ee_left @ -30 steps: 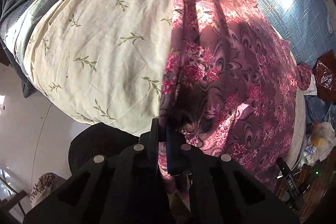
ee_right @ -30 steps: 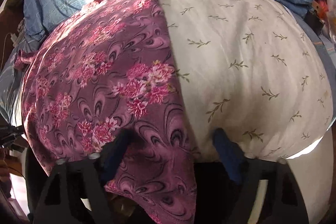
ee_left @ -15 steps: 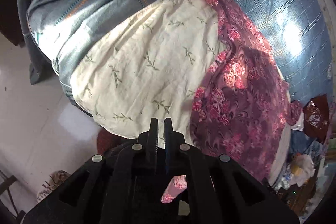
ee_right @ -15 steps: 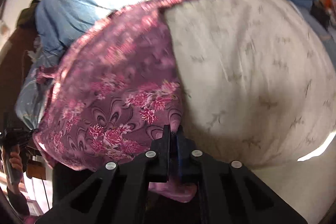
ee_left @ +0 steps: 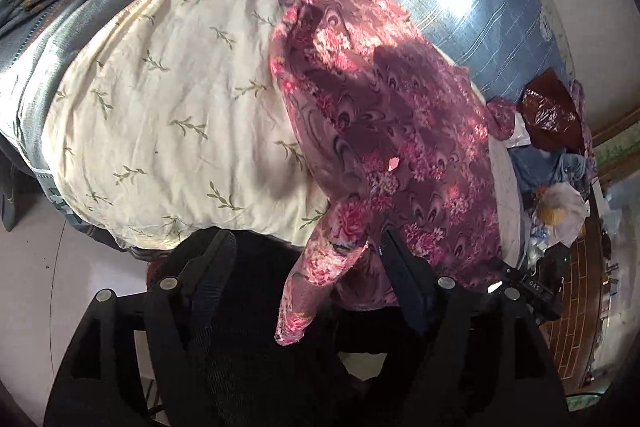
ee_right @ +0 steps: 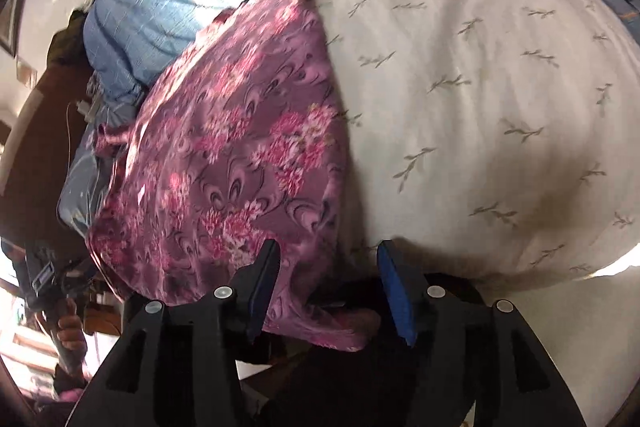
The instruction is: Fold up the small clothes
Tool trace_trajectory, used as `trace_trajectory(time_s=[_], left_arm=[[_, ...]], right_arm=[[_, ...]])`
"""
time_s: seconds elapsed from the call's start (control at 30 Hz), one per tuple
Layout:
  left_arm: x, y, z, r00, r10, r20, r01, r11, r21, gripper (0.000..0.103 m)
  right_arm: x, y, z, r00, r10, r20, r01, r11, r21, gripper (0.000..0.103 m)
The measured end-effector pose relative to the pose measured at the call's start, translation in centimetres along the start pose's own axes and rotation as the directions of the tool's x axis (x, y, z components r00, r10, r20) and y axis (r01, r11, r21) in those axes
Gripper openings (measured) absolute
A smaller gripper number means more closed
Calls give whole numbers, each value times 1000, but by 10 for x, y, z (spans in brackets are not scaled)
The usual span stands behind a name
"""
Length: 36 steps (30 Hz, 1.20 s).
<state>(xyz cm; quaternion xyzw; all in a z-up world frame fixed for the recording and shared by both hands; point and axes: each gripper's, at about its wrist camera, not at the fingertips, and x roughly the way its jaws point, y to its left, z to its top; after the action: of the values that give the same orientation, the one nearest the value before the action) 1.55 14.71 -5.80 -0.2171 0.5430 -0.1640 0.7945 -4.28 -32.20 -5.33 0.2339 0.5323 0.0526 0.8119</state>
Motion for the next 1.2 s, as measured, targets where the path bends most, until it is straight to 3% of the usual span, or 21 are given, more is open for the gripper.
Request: trace_trajectory(time_s=[0.03,0.07,0.1,0.2,0.27,0.37,0.43,0.5,0.6,0.63,0.7,0.77,0.83,0.87,0.9,0.97,1.1,1.2], left_arm=[[4,0,-1,1000,5,-6,-5,1000,10,63],[8,-1,-1,1000,8,-16,-7,1000,26,18],[13,-3,1,999,7,-53,-5,999,36,6],[-5,-4,4,999,-23,-36,23,1000,1,5],[-32,-4,6,998,-69,-2,69,998,-9,5],[-55,3,7,995,-102,0,102,994,-34,6],[-51,12,3,996,-91,-28,89,994,-64,6],[-31,22,-3,996,-41,-83,32,993,-113,6],[1,44,-13,980,31,-198,-71,977,-199,6],[1,48,-16,978,44,-204,-88,973,-212,6],[-14,48,-15,984,44,-171,-79,976,-202,6],[-40,31,-5,992,94,-80,-102,989,-108,8],[-59,6,12,991,130,18,-130,991,-11,25],[-64,-6,24,990,125,59,-127,992,19,51],[-64,-18,36,988,121,93,-125,992,35,69],[-53,-38,62,988,90,125,-98,993,62,72],[6,-79,115,997,45,56,-51,994,97,72],[52,-113,141,986,146,76,-158,971,181,72]], right_arm=[[4,3,-1,1000,-11,-9,11,1000,-22,49],[5,7,-2,1000,-8,-16,8,999,-46,26],[4,10,-3,1000,18,-26,-19,998,-66,5],[-31,19,-3,989,140,35,-138,988,-71,4],[-71,24,0,966,235,111,-228,971,-71,4],[-106,19,0,947,268,175,-263,963,-51,4],[-99,11,-4,965,209,159,-207,978,-30,4],[-77,-2,-10,979,170,109,-174,984,31,4],[-35,-21,-22,996,84,12,-84,991,101,4],[-27,-27,-26,999,46,-11,-44,991,126,4],[-29,-33,-25,998,68,-1,-67,984,164,8],[-46,-26,-11,998,5,69,-16,989,150,10],[-61,-12,11,988,24,153,-42,992,116,11],[-64,-6,24,980,51,190,-72,992,105,14],[-64,3,36,974,72,214,-93,992,90,21],[-53,22,62,965,84,249,-97,994,41,27],[-15,37,106,965,77,250,-89,995,36,27],[13,37,131,967,46,252,-56,998,35,27]])
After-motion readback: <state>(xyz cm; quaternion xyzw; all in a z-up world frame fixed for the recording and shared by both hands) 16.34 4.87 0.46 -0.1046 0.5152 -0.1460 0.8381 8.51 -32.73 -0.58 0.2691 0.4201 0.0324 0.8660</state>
